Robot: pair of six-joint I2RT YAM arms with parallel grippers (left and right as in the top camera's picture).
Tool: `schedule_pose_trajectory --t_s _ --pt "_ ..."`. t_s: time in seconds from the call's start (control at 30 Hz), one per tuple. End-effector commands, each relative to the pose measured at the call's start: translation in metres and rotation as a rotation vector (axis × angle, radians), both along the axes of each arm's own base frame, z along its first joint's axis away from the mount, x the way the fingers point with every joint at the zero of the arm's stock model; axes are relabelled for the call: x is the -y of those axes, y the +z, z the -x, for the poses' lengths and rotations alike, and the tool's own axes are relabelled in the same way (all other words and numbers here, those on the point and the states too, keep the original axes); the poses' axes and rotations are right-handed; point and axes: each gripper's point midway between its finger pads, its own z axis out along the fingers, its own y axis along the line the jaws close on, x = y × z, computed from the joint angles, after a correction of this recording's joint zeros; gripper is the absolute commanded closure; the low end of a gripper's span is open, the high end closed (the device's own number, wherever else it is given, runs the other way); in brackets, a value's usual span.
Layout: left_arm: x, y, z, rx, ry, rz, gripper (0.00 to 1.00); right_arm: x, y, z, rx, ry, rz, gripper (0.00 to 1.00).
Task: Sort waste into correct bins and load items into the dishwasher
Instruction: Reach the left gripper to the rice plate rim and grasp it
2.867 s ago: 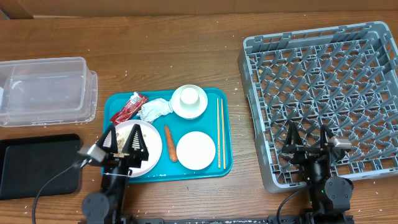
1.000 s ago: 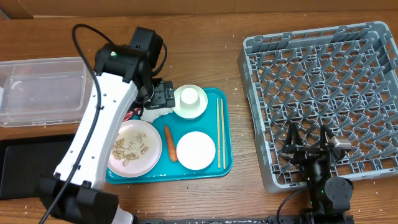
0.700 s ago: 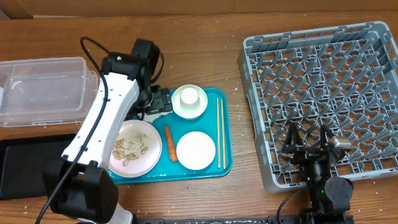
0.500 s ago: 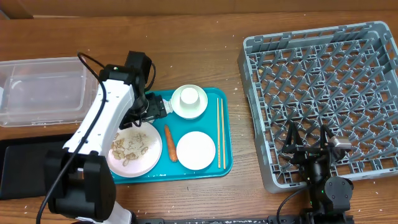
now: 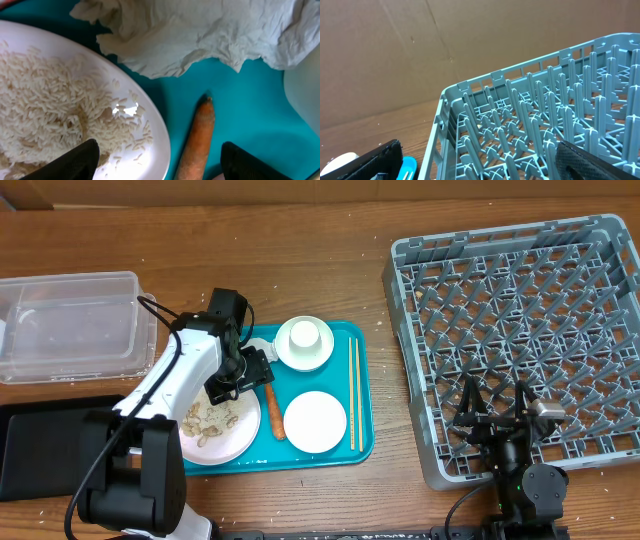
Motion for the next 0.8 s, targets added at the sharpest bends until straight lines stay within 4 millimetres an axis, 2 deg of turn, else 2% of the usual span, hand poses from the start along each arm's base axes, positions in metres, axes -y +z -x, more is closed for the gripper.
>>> schedule_pose_trajectory --t_s 0.0,0.17,0.43,0.57,0.77 --pt "0.005 -0.003 -0.004 0.017 0.013 0.022 0.23 0.0 -0.003 0.0 0.001 -0.002 -0.001 0.0" --pt "0.008 -0.007 -0.016 0.054 0.015 0.029 0.27 0.0 -0.003 0.0 0.001 -0.002 -0.001 0.0" --pt "0.011 -0.036 -0.01 -0.029 0.026 0.034 0.29 0.0 -0.003 0.0 0.001 -0.002 -0.001 0.0" --pt "0.011 -0.037 -0.015 -0.013 0.021 0.036 0.32 0.001 -0.003 0.0 0.001 -0.002 -0.001 0.0" --pt "0.012 -0.037 -0.021 0.012 0.022 0.041 0.32 0.0 -0.003 0.0 0.001 -0.002 -0.001 0.0"
